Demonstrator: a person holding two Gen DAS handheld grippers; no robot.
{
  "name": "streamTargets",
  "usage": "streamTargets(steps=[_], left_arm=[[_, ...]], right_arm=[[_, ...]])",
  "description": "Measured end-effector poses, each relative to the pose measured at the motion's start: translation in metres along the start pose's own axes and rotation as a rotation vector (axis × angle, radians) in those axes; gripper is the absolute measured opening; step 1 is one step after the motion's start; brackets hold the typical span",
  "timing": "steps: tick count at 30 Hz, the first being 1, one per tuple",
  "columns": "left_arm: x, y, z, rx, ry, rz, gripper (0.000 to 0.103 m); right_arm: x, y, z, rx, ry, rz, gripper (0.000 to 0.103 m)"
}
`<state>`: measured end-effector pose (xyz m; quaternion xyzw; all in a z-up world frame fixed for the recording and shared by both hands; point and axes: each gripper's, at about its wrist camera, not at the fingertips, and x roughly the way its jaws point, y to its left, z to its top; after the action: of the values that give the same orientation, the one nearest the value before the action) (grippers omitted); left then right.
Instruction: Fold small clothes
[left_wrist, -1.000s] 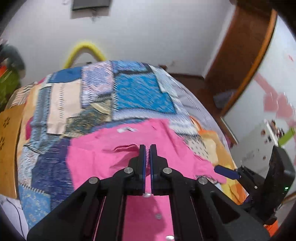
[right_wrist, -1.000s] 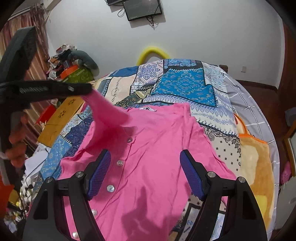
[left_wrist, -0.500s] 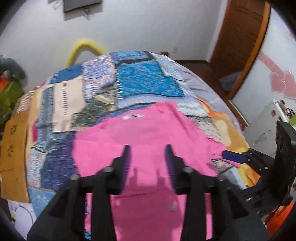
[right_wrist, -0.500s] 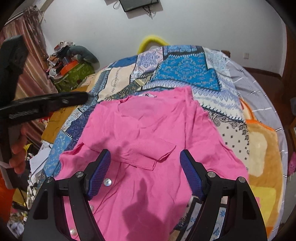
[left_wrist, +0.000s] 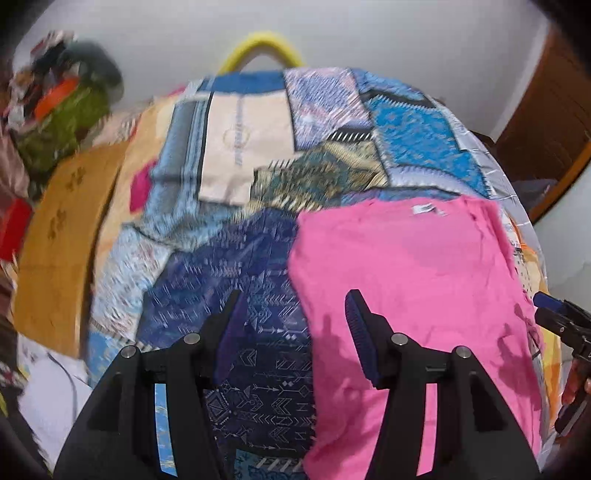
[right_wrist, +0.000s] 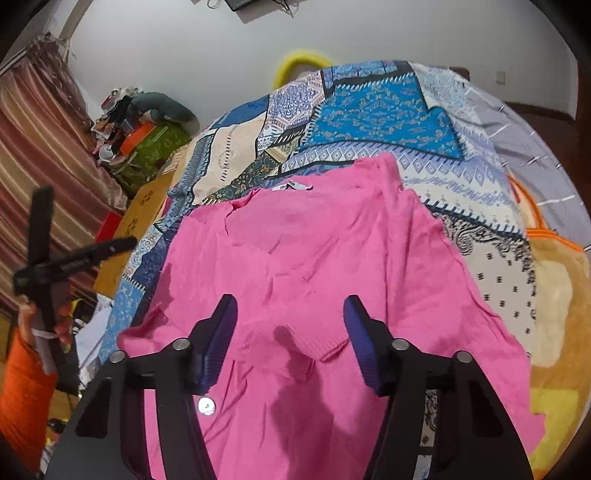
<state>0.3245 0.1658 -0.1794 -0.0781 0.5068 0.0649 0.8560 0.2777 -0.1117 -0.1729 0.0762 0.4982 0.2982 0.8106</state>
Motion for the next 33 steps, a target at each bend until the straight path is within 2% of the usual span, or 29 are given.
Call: streamTargets(steps=[4,10,12,16,21,26,33], left_arm=[[0.025,0.009,-0.007,-0.053,0.047,-0.050,0.055],[0.052,0.000,-0.013,-0.034,0.089,-0.056,0.055],[0.059,-0.003,-0.014,-0.029,0.102,-0.057,0.055],[0.067,-0.009,-0.019,0.005,0.088,-0.017,0.062],[0.071,-0.010,-0.021,0.029,0.080,0.003,0.067],[0.076,-0.003,-0.024,0.006,0.072,-0.001,0.077],[0.075,-0.003,-0.028,0.008,0.066,0.015,0.079]], right_arm=[[0.015,-0.007,-0.001,0.017,0.043,-0.016,0.048],[0.033,-0.021,-0.011,0.034,0.108,-0.044,0.045],[0.038,-0.024,-0.015,0.037,0.124,-0.048,0.038],[0.035,-0.025,-0.019,0.018,0.103,-0.065,0.011],[0.025,-0.018,-0.016,-0.050,0.052,-0.086,0.007],[0.013,-0.012,-0.004,-0.090,-0.029,-0.118,0.007],[0.028,-0.018,-0.002,-0.088,0.006,-0.159,0.008]])
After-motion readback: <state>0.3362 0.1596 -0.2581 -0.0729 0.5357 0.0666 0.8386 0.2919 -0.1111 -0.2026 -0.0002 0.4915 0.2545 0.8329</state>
